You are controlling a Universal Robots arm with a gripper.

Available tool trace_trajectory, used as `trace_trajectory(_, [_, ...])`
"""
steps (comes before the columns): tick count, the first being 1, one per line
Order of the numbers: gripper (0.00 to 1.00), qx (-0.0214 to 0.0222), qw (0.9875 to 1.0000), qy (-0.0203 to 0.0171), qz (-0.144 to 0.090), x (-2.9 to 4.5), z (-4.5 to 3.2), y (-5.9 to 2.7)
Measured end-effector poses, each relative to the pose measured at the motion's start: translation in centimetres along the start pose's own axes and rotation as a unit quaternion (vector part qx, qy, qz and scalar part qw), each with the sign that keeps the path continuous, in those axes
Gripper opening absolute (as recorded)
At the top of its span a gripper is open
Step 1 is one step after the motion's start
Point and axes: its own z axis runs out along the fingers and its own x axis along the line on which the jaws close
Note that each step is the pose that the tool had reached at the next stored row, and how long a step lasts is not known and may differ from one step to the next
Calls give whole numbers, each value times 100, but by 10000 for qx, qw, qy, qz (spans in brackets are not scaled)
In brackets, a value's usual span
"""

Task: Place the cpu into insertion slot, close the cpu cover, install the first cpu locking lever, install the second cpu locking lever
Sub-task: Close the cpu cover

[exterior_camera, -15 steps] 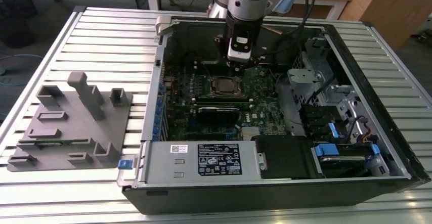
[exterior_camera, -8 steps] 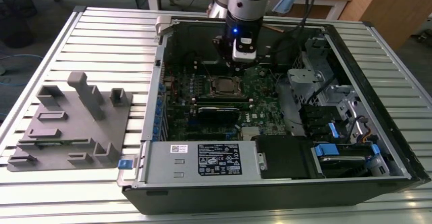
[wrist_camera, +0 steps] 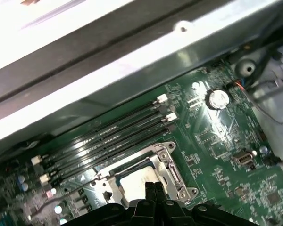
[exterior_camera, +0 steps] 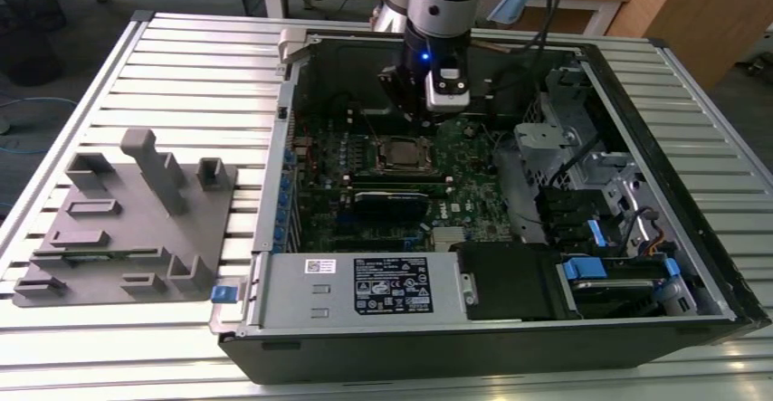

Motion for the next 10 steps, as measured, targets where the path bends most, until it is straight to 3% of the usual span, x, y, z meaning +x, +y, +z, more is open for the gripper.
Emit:
trace_trajectory(5, [11,3,9990,7,-455,0,2,0])
trace_trajectory(10, [11,6,9959,13,-903,0,5,0])
